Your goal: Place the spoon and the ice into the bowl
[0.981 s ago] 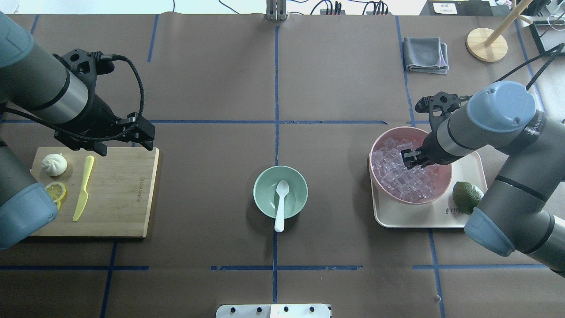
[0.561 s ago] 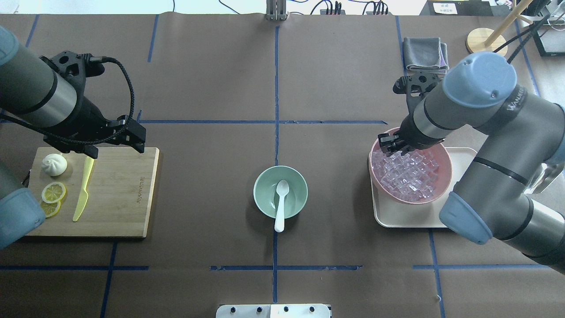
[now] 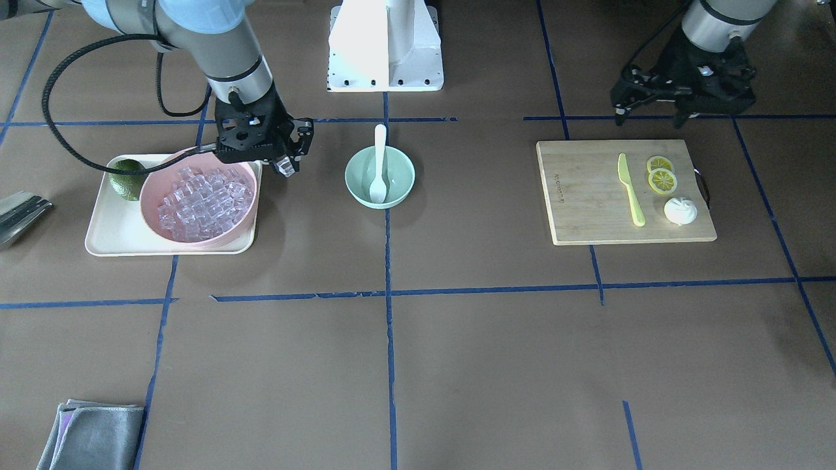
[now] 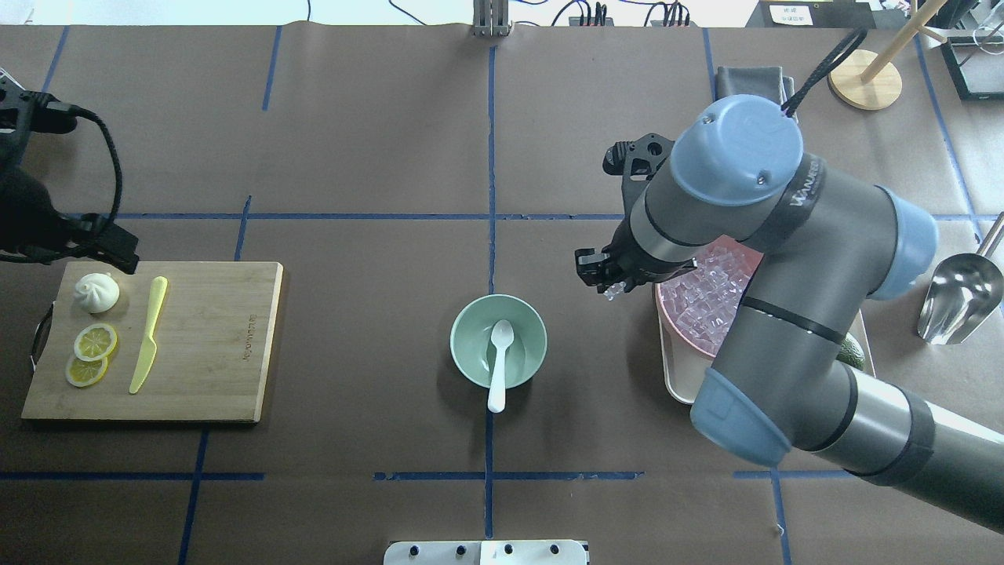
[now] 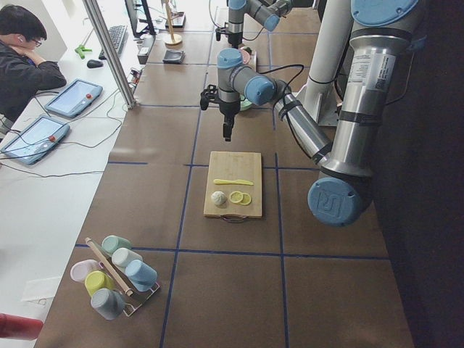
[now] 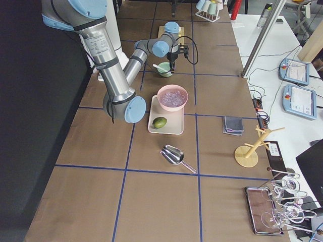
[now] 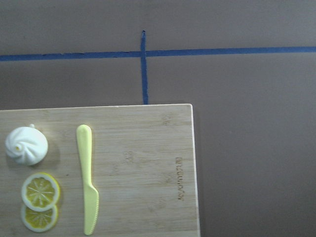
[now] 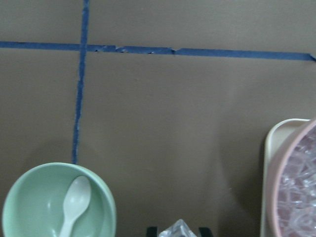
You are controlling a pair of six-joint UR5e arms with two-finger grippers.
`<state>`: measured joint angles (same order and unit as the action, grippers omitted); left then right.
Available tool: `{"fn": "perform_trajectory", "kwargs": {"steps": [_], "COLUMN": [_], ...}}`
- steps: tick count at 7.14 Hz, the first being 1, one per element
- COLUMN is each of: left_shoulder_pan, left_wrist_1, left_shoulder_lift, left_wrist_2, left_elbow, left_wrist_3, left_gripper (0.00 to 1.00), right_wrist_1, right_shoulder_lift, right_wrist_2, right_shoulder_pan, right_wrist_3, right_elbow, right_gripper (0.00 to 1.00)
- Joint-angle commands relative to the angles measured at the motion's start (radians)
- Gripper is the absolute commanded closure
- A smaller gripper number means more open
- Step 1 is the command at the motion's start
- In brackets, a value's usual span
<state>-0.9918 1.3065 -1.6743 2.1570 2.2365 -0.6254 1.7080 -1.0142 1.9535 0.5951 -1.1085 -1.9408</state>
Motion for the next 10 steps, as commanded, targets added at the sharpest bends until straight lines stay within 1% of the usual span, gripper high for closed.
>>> {"fn": "perform_trajectory", "kwargs": {"steps": [1, 2, 3, 4, 5, 6, 8, 9, 10], "left_shoulder_pan": [-0.127, -0.164, -0.191, -0.273, -0.297, -0.3, -0.307, -0.326, -0.326], "left_wrist_1": [0.0, 0.0, 0.0, 0.011, 0.013, 0.017, 0.023, 0.025, 0.025], "left_shoulder_lift": [0.096, 0.103, 0.126, 0.139, 0.136, 0.139, 0.142, 0.143, 0.145], "left_wrist_2": [0.0, -0.006, -0.022, -0.019, -0.017, -0.014, -0.02, -0.016, -0.016], "left_elbow": [-0.001, -0.006, -0.02, -0.052, -0.078, -0.081, -0.095, -0.127, -0.132], "left_wrist_3": [0.124, 0.124, 0.124, 0.134, 0.135, 0.163, 0.339, 0.345, 0.345], "left_gripper": [0.0, 0.0, 0.0, 0.0, 0.0, 0.0, 0.0, 0.0, 0.0], "right_wrist_1": [0.001, 0.001, 0.001, 0.001, 0.001, 0.001, 0.002, 0.005, 0.01], "right_shoulder_lift": [0.133, 0.17, 0.183, 0.186, 0.187, 0.186, 0.186, 0.184, 0.165], "right_wrist_2": [-0.076, -0.111, -0.135, -0.139, -0.137, -0.14, -0.14, -0.139, -0.127], "right_shoulder_pan": [-0.099, -0.138, -0.164, -0.17, -0.172, -0.172, -0.161, -0.141, -0.092], "right_wrist_3": [-0.109, -0.147, -0.158, -0.159, -0.159, -0.159, -0.159, -0.157, -0.142], "right_elbow": [0.107, 0.14, 0.154, 0.155, 0.155, 0.151, 0.138, 0.131, 0.102], "right_gripper": [1.0, 1.0, 1.0, 0.99, 0.78, 0.01, 0.0, 0.0, 0.0]}}
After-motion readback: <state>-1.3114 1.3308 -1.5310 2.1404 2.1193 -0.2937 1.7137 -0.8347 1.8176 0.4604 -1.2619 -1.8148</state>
